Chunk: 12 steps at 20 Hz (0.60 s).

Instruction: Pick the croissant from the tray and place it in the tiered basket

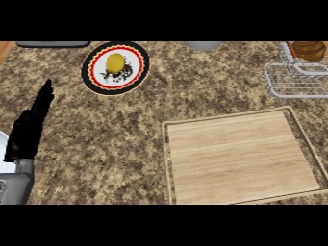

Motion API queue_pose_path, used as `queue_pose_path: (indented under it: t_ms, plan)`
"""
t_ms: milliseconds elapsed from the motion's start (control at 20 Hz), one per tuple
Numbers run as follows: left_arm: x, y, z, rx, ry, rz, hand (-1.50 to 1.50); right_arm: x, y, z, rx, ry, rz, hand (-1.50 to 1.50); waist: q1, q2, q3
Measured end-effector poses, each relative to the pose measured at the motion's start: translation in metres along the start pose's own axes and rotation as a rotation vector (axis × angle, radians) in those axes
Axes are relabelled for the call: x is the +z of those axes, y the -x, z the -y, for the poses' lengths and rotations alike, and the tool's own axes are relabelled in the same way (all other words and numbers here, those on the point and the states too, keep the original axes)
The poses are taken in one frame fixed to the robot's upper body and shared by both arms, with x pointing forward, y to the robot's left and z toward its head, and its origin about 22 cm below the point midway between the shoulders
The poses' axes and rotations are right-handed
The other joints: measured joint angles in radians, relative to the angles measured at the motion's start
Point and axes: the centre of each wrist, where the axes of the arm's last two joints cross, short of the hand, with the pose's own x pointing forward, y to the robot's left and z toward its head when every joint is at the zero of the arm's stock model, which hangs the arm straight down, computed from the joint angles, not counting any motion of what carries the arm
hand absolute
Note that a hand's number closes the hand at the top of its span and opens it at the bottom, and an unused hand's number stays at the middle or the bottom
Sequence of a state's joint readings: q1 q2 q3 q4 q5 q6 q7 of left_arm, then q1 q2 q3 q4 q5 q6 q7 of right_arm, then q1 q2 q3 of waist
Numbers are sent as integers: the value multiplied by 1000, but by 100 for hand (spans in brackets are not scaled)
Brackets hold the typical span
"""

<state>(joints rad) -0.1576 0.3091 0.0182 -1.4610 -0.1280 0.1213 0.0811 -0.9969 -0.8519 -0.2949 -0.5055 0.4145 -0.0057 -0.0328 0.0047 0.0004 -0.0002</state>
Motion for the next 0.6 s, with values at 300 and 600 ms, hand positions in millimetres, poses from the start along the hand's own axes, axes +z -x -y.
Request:
queue_pose_path:
  t_ms: [300, 600]
  plan:
    - [-2, 2, -3, 1, -5, -6, 0, 15, 46, 62, -70, -27, -108, -150, -11, -1, 0]
    - [5, 9, -4, 3, -7, -3, 0, 49, 101, 122, -143, -31, -116, -150, -12, -2, 1]
